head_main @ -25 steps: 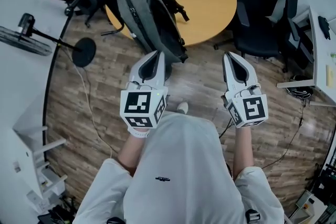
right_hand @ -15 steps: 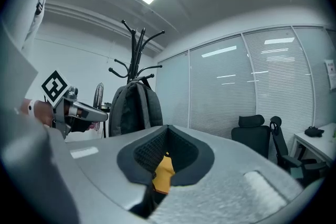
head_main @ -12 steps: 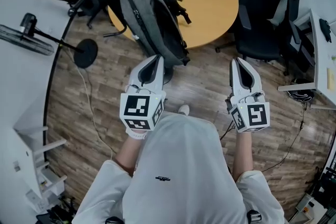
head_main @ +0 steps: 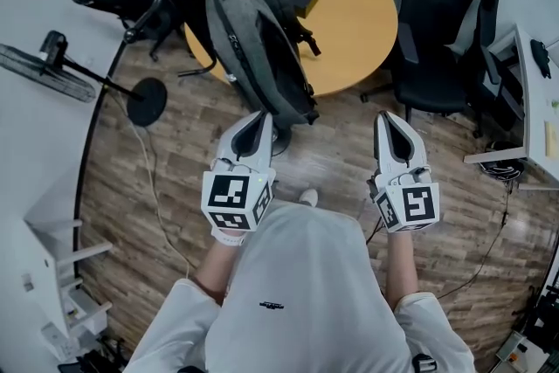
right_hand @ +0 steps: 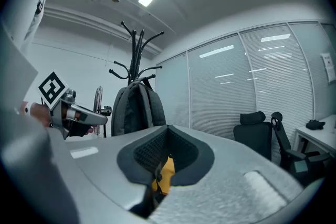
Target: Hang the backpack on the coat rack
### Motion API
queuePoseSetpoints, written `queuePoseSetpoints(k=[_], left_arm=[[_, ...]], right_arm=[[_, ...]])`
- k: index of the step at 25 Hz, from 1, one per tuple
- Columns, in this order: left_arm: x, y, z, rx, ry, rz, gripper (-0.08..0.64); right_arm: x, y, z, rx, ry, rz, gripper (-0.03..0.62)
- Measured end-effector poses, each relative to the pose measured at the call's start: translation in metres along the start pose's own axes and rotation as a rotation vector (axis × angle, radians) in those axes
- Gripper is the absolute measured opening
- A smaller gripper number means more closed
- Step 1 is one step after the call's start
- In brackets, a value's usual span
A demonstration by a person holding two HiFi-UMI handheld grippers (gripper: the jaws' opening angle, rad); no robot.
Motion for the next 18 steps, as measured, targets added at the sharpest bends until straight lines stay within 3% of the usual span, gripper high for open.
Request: queuePoseSetpoints(k=[18], left_arm=[[-0.0023,-0.0017,0.0007,0.005,-0.019,-0.011,0.017]], right_arm=[[-0.0018,0.0005,0.0010,-0.005,0.008,0.010,0.002]])
Point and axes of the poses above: the fingertips, and each gripper's own axes: y forward along the fingers, z to its left, x out of its top, the point moved 10 cm from there along -y, backward along the fingers
